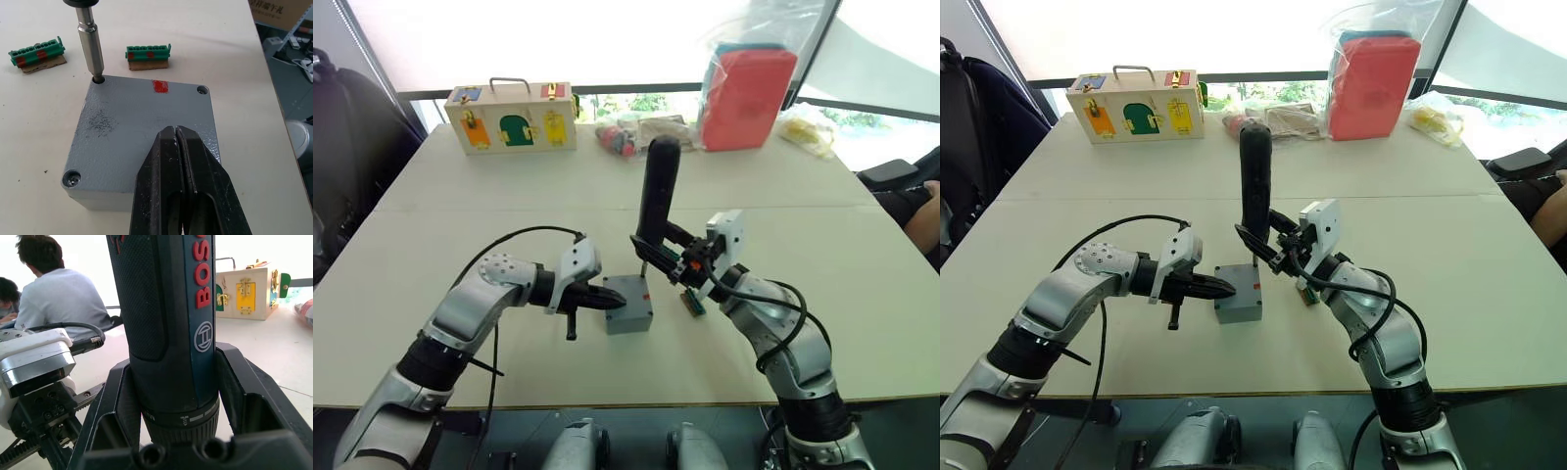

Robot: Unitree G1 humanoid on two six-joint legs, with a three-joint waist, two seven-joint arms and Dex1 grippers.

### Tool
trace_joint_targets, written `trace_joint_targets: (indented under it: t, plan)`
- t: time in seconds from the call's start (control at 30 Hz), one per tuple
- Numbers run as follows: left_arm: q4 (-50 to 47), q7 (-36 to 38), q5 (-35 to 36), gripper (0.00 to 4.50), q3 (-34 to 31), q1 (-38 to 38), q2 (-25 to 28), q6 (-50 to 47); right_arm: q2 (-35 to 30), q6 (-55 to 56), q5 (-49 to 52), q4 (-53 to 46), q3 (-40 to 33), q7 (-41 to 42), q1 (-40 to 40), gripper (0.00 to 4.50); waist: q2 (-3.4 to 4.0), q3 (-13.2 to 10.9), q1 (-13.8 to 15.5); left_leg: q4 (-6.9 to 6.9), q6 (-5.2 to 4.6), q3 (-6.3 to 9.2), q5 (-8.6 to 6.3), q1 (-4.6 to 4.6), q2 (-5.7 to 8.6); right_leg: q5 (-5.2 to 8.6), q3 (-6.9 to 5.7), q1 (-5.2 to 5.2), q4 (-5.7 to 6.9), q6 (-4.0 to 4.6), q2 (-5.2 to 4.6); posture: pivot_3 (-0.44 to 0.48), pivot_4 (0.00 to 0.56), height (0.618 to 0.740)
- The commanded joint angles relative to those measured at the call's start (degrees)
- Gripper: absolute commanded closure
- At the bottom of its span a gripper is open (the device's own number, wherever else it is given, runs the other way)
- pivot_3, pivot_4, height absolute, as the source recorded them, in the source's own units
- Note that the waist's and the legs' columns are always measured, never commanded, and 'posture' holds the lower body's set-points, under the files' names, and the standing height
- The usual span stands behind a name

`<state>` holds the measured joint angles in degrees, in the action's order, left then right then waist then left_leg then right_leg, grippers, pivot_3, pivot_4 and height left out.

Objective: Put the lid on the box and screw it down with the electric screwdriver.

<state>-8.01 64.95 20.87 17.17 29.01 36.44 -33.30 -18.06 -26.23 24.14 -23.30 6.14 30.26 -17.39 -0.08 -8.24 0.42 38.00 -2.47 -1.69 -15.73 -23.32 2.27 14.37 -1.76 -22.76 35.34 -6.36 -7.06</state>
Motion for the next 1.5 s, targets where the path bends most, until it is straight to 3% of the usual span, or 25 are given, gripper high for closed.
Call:
trace_joint_targets:
  t: [0.03,0.23,0.37,0.47,0.6,0.77,0.93,1.07,1.5]
  plan:
    - [-0.56,0.04,-0.46,4.5,-0.72,0.22,1.61,-2.09,-3.3,-9.11,7.49,-8.43,-4.39,-0.48,-6.79,2.73,0.06,-0.11,0.01,0.0,0.0,0.0,0.0,-0.06,0.0,-0.02,0.0,-0.07,-0.01,0.02,-0.01,0.0,0.15,0.74]
    - [-2.06,-0.46,2.93,4.5,-5.03,0.84,2.12,-4.2,-6.2,-21.3,25.03,-7.88,-17.18,-7.01,-25.43,2.73,0.25,-0.55,-0.16,0.01,0.2,0.02,0.18,-0.98,-0.01,-0.21,-0.03,-0.82,0.16,-0.09,0.06,0.0,0.15,0.74]
    - [-2.7,-2.07,7.74,4.5,-9.65,2.95,0.24,-8.3,-6.48,-27.86,34.63,0.31,-25.09,-16.13,-34.18,2.73,0.2,-0.68,-0.15,-0.02,0.29,0.05,0.24,-1.13,-0.03,-0.23,-0.1,-0.96,0.24,-0.13,0.09,0.0,0.15,0.74]
    - [-5.52,-2.58,10.94,4.5,-12.88,5.08,0.93,-10.79,-13.85,-40.66,38.85,11.02,-28.5,-20.7,-37.64,2.73,0.1,-0.78,0.05,0.06,0.28,0.09,0.24,-1.13,-0.01,-0.23,-0.18,-0.84,0.2,-0.11,0.03,0.0,0.15,0.74]
    - [-11.84,-0.22,14.61,4.5,-14.32,4.66,4.97,-13.24,-26.44,-53.73,34.99,22.2,-25.65,-20.34,-38.55,2.73,0.2,-1.05,-0.03,0.11,0.16,0.05,0.21,-1.15,0.03,-0.25,-0.19,-0.71,-0.15,0.32,-0.03,0.0,0.15,0.74]
    - [-16.23,4.47,15.78,4.5,-11.7,2.69,10.91,-13.8,-35.27,-64.83,33.04,30.31,-20.9,-12.57,-34.42,2.73,0.39,-1.24,-0.41,-0.01,0.29,-0.06,0.3,-1.38,0.02,-0.33,-0.18,-0.95,-0.21,0.13,0.03,0.0,0.15,0.74]
    - [-17.72,3.59,16.41,4.5,-9.91,1.4,9.95,-13.95,-37.22,-66.24,29.1,35.36,-14.81,-9.72,-30.38,2.73,0.38,-1.45,-1.22,0.04,0.02,-0.17,0.16,-1.4,-0.06,-0.36,-0.18,-0.94,-0.21,0.03,0.23,0.0,0.15,0.74]
    - [-18.33,2.25,15.89,4.5,-9.34,0.6,9.46,-13.33,-36.89,-66.27,28.73,41.56,-11.18,-8.8,-31.75,2.73,0.4,-1.72,-1.15,0.16,-0.08,-0.22,0.3,-1.39,-0.05,-0.5,-0.18,-0.94,-0.12,-0.21,0.3,0.0,0.15,0.74]
    - [-18.62,-0.23,15.85,4.5,-9.45,-0.81,9.52,-12.77,-31.42,-66.27,19.89,49.01,-9.0,-10.16,-34.15,2.73,0.36,-1.79,-0.96,0.19,-0.09,-0.23,0.36,-1.39,-0.01,-0.6,-0.2,-0.91,-0.11,-0.38,0.33,0.0,0.15,0.74]
